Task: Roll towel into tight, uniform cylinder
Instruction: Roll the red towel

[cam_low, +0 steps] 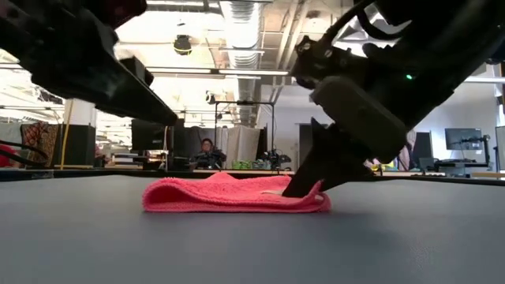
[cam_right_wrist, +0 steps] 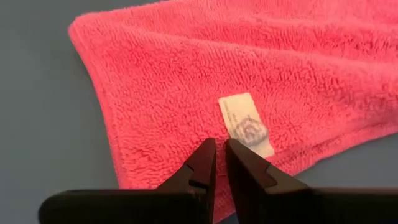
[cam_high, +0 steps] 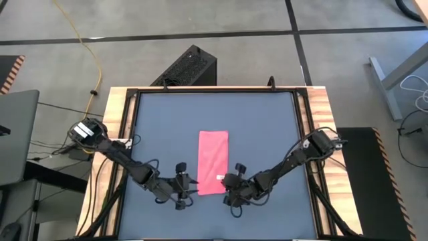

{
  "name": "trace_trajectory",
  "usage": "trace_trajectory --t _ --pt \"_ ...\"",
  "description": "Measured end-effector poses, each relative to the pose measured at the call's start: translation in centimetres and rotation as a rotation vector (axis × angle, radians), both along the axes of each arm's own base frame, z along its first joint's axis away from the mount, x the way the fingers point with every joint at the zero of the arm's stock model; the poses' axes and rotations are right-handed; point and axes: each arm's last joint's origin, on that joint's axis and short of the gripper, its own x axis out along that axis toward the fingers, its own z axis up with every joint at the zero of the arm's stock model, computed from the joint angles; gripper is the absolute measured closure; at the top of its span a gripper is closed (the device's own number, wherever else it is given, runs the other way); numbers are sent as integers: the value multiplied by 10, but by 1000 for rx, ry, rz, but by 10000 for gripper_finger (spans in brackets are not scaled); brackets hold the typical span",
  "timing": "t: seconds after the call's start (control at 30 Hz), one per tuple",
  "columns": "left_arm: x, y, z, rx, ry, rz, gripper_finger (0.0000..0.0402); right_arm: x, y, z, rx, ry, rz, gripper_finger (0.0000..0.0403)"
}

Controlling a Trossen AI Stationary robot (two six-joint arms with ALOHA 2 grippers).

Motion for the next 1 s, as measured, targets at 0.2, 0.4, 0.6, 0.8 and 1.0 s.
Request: trace_trajectory --t 0.2,0.4,0.6,0.8,1.0 --pt "4 9 -16 26 86 32 269 -6 6 1 24 10 -9 344" --pt "16 11 -47 48 98 34 269 -8 6 14 49 8 12 345" --pt "22 18 -66 27 130 68 269 -8 4 13 94 48 51 345" --pt "23 19 -70 -3 154 78 269 -12 9 12 171 99 74 345" --pt "21 18 -71 -20 177 79 269 -19 16 12 186 117 66 345"
